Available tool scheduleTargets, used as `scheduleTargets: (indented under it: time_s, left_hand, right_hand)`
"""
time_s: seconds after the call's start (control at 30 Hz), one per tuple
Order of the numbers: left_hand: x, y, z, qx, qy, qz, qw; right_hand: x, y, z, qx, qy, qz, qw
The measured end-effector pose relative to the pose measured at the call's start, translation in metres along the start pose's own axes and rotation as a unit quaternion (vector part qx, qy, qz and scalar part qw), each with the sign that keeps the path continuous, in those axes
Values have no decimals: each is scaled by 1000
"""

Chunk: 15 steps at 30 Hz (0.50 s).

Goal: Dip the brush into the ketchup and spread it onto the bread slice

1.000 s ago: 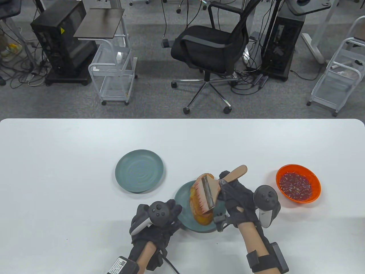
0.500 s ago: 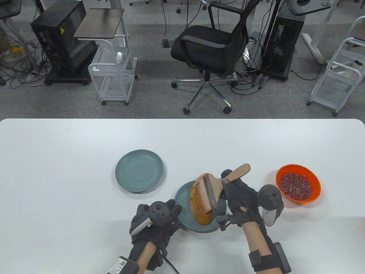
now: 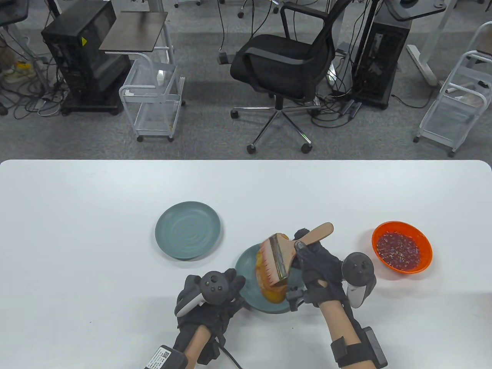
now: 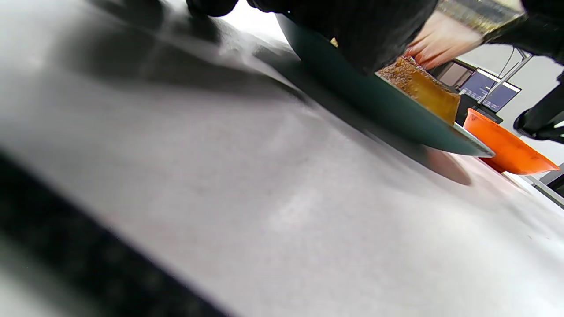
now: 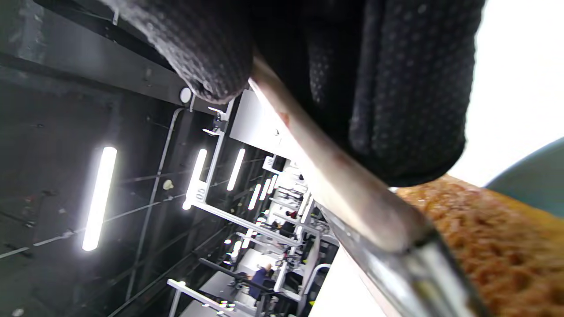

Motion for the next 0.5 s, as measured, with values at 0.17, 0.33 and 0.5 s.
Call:
scheduleTargets:
  time_s: [0.17, 0.33, 0.5]
  left_hand:
    - [0, 0, 0, 0, 0, 0, 1000]
    - [0, 0, 0, -1, 0, 0, 1000]
    - [0, 0, 0, -1, 0, 0, 1000]
  right_hand:
    - [-2, 8, -30, 59, -81, -37, 994]
    - [1, 17, -38, 43, -100, -67, 992]
    - [4, 4, 8, -19, -20, 4, 1000]
Point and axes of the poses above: the tracker on the back of each hand, its own y axis roughly to the thumb side, its own x axis roughly from the fingertips to the wrist, z = x × y, the point moved 2 cm from there along -x, roughly from the wrist to the fingertips, and after that the axes turned 11 degrees about z, right-handed, at the moved point
